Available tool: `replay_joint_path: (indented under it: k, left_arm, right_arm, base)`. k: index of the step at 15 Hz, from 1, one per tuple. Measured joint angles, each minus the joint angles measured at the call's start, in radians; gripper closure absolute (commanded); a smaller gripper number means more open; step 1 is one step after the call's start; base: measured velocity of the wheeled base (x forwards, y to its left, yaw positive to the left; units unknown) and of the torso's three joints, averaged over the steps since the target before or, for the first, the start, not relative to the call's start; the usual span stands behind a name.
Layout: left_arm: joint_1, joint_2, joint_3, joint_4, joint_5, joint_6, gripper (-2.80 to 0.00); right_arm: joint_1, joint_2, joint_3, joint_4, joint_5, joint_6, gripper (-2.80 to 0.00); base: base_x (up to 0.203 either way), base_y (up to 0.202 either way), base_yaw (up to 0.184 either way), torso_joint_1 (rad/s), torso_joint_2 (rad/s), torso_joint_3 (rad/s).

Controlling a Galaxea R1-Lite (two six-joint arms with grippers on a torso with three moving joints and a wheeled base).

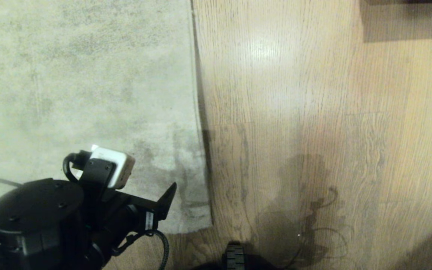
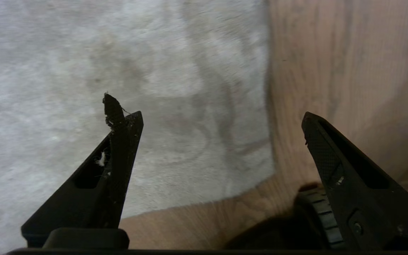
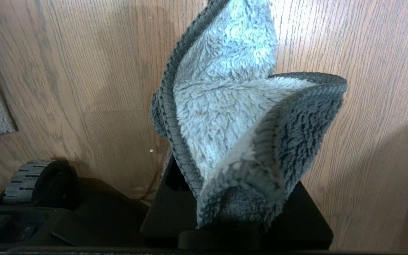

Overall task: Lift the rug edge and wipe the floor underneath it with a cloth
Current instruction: Lay down the carpet

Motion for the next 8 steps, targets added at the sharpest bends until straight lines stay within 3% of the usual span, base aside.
replay_joint_path:
  k: [2, 3, 8]
  left_arm:
    - [-0.007, 0.025, -0.001, 0.0, -0.005, -0.006, -2.74]
    - [-0.008, 0.045, -0.002, 0.0, -0.005, -0.013, 0.0]
    - [-0.01, 0.172, -0.021, -0.001, -0.001, -0.034, 0.0]
  right_arm:
    - [0.0, 0.0, 0.0, 0.0, 0.0, 0.001, 0.0]
    - [0.0, 0.0, 0.0, 0.0, 0.0, 0.0, 0.0]
    - [0.0, 0.0, 0.0, 0.0, 0.0, 0.001, 0.0]
  base:
    - [0.0, 0.0, 0.0, 0.0, 0.0, 0.0]
    - [0.0, 0.0, 0.0, 0.0, 0.0, 0.0]
    - [0.0, 0.0, 0.0, 0.0, 0.0, 0.0]
